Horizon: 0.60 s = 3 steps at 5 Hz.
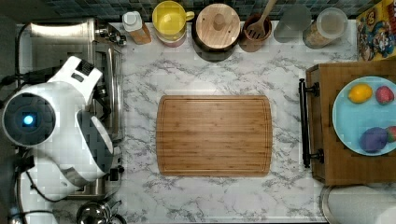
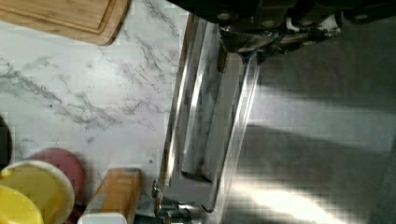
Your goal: Close the oven.
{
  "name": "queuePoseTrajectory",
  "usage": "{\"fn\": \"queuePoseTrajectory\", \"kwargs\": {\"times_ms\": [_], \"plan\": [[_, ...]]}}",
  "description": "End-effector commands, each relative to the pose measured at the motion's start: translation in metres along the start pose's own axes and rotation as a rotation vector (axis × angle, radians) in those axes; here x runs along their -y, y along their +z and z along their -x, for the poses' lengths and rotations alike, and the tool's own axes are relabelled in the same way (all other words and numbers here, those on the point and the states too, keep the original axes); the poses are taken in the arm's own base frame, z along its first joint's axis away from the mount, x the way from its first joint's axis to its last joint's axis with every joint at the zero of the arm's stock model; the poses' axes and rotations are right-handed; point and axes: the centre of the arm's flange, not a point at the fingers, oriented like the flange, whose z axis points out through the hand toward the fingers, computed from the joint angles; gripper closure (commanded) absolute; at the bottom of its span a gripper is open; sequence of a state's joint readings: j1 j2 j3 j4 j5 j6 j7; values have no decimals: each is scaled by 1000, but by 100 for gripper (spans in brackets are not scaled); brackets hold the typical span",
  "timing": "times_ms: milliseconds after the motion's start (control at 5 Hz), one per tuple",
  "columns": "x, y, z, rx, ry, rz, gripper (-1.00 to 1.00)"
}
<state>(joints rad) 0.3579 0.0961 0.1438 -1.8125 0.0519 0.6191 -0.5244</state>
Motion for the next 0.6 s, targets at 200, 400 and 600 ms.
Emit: {"fn": "queuePoseTrajectory", "kwargs": {"times_ms": [200, 400, 600], "plan": [[47, -46, 3, -74, -111, -60, 100], [47, -46, 3, -74, -111, -60, 100], [47, -46, 3, -74, -111, -60, 100]]}}
